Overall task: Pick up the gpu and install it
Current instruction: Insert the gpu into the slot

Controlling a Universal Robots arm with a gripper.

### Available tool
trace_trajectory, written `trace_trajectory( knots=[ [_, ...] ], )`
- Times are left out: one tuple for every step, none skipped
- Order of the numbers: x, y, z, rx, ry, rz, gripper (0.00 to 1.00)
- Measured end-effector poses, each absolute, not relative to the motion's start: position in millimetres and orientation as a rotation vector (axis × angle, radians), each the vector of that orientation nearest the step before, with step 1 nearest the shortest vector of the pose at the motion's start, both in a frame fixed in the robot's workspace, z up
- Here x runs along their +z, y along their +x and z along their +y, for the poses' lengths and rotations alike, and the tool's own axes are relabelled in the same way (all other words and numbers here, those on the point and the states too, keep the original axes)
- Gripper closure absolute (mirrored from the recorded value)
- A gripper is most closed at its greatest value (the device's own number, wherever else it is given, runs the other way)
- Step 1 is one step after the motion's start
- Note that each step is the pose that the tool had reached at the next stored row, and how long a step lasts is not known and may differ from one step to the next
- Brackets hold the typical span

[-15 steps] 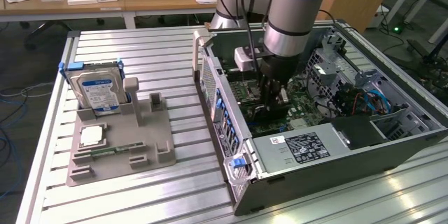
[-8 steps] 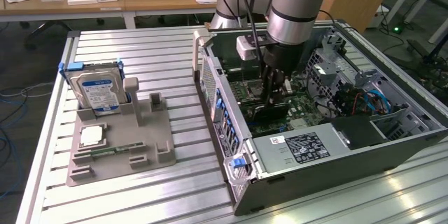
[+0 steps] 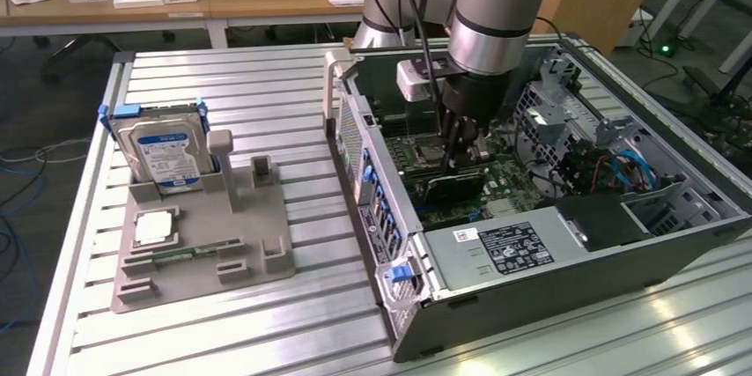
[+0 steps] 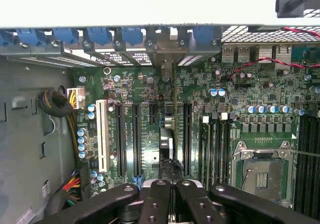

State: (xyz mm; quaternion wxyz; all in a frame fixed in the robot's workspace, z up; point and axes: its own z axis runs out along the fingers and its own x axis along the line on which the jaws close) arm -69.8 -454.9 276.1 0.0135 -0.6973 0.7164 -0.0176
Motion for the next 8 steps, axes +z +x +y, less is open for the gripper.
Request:
trace_trajectory(
  knots=[
    [276.1, -69.8, -454.9, -0.055, -2.172, 2.232, 0.9],
    [276.2, -69.8, -454.9, -0.055, -2.172, 2.232, 0.89],
    [276.1, -69.8, -454.9, -0.055, -2.172, 2.232, 0.89],
    [276.1, -69.8, -454.9, -0.055, -2.172, 2.232, 0.89],
    [276.1, -69.8, -454.9, -0.055, -2.172, 2.232, 0.89],
    [276.1, -69.8, -454.9, -0.055, -2.172, 2.232, 0.89],
    [276.1, -69.8, -454.9, -0.055, -2.172, 2.232, 0.89],
    [276.1, -69.8, -454.9, -0.055, -2.172, 2.232, 0.89]
  ],
)
